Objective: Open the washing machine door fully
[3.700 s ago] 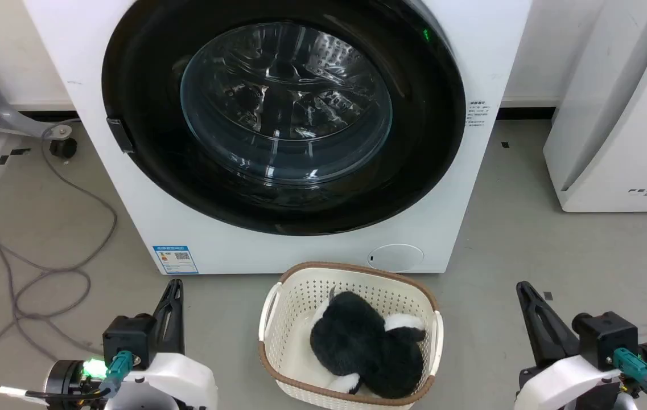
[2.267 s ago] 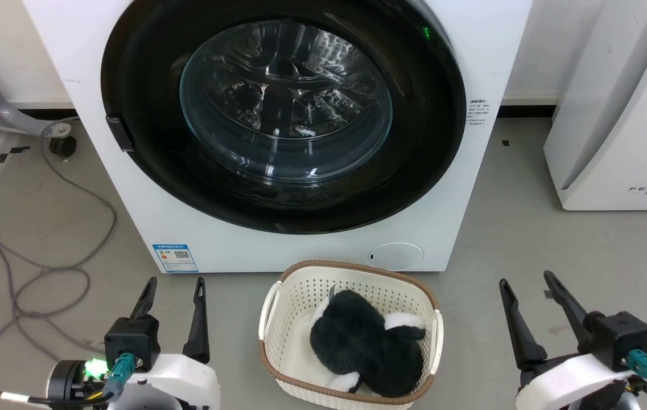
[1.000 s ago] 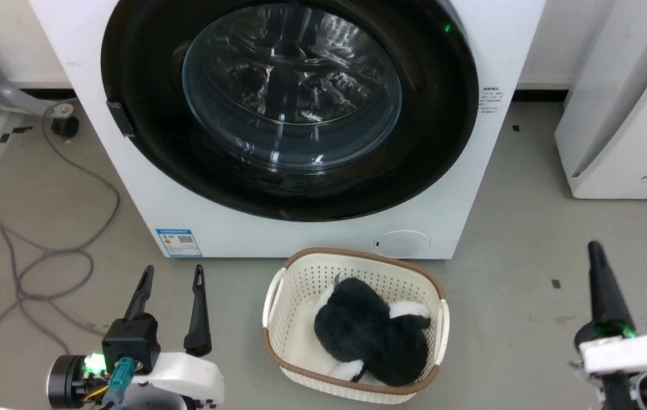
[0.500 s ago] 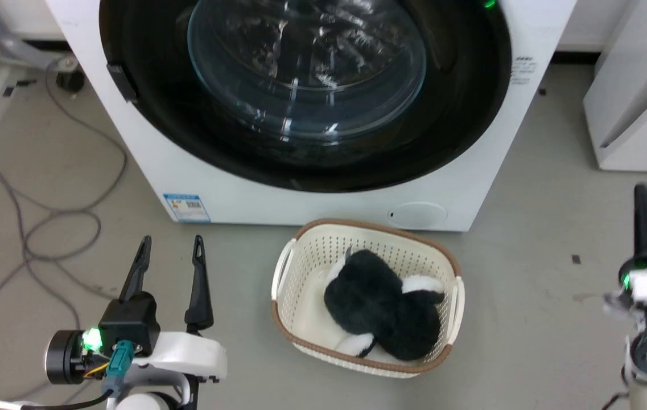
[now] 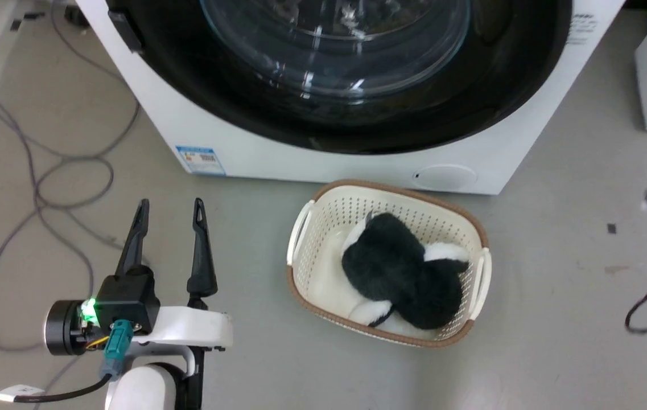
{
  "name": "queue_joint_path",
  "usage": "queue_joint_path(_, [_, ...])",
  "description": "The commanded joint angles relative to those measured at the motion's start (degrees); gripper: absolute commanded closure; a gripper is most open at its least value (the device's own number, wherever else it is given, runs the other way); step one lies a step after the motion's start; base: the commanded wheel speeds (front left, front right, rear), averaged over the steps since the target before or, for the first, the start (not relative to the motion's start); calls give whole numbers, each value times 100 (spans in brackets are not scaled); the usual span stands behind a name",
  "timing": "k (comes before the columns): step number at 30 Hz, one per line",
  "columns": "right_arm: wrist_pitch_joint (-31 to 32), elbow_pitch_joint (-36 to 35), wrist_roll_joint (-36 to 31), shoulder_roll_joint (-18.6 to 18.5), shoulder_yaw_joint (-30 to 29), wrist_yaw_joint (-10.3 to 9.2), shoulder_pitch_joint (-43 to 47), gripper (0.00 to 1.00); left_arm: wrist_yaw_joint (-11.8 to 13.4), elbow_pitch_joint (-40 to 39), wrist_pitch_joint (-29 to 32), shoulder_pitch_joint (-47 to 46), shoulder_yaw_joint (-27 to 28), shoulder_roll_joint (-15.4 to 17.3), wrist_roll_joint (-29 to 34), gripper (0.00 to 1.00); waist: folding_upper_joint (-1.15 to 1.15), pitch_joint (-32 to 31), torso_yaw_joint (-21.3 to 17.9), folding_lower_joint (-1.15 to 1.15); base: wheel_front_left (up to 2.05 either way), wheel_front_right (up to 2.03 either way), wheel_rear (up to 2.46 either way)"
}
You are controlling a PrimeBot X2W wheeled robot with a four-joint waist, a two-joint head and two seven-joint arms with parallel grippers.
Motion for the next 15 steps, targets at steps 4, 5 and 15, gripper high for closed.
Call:
queue_joint_path(4, [90, 373, 219, -243, 118, 5, -682, 100, 100, -62, -94, -208, -39, 2, -57, 0, 0, 295, 151, -1, 0, 0, 0])
queue_joint_path(5, [110, 445, 238, -285, 154, 5, -810, 100, 114, -71, -106, -240, -46, 2, -64, 0, 0, 347, 176, -1, 0, 0, 0])
queue_joint_path(15, [439, 1119, 566, -690, 483, 6, -2033, 100, 237, -132, -226, -498, -123, 2, -103, 0, 0, 778, 418, -1, 0, 0, 0])
